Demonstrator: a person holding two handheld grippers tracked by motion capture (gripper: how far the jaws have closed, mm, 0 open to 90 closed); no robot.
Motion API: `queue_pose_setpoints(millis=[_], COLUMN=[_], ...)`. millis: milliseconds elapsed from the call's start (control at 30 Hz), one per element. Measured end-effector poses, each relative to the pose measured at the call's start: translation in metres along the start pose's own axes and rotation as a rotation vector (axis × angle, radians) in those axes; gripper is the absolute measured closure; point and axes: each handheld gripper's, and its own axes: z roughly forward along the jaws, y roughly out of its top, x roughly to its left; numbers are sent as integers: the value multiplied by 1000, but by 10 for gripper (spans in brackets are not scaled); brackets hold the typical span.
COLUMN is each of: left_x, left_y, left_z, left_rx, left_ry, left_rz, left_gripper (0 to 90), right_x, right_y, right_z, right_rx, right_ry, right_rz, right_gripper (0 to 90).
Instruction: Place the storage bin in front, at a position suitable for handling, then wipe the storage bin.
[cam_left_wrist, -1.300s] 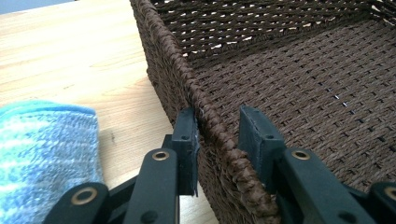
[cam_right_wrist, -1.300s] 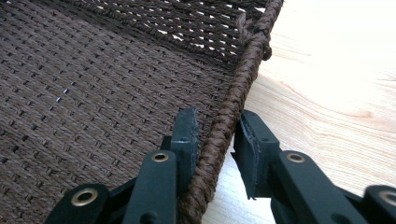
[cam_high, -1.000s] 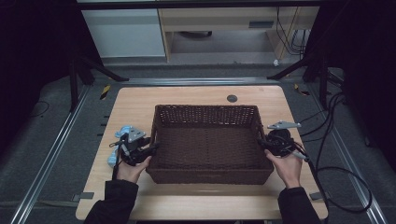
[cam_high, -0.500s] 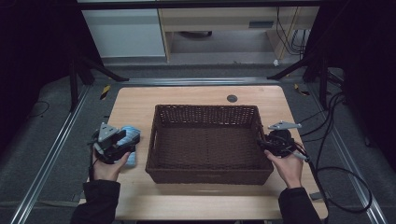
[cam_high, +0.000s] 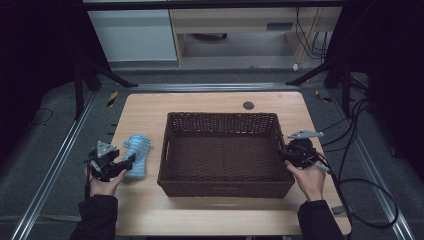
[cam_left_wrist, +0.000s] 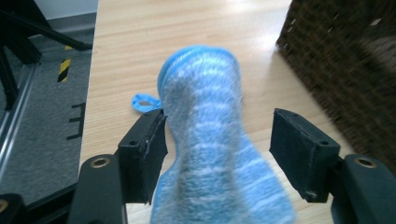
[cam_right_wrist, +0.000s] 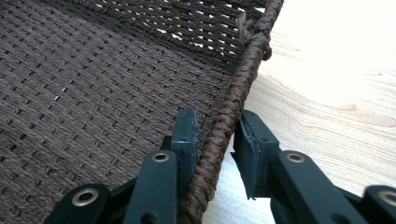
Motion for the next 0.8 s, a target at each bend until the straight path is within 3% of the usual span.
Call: queue_pose_setpoints(millis=[267, 367, 500, 600, 700, 800], left_x=[11, 11, 12, 13, 13, 9], left_y=[-6, -8, -13, -12, -9, -3], left_z=[29, 36, 42, 40, 35, 25], left_rx=[68, 98, 142, 141, 123, 70], left_ry=[-16, -27, -75, -80, -90, -103], left_rz=[7, 4, -21, -36, -42, -45], left_gripper=[363, 421, 588, 661, 680, 680], right_x=[-2, -3, -4, -5, -6, -7], right_y=[-2, -3, -3, -2, -2, -2], right_z=[0, 0, 0, -1, -3, -5], right_rx=[-20, -22, -24, -32, -57, -57], right_ry=[-12, -14, -24, -25, -8, 6], right_rz=[-11, -5, -7, -7, 0, 7], right_gripper=[613, 580, 525, 485, 445, 447])
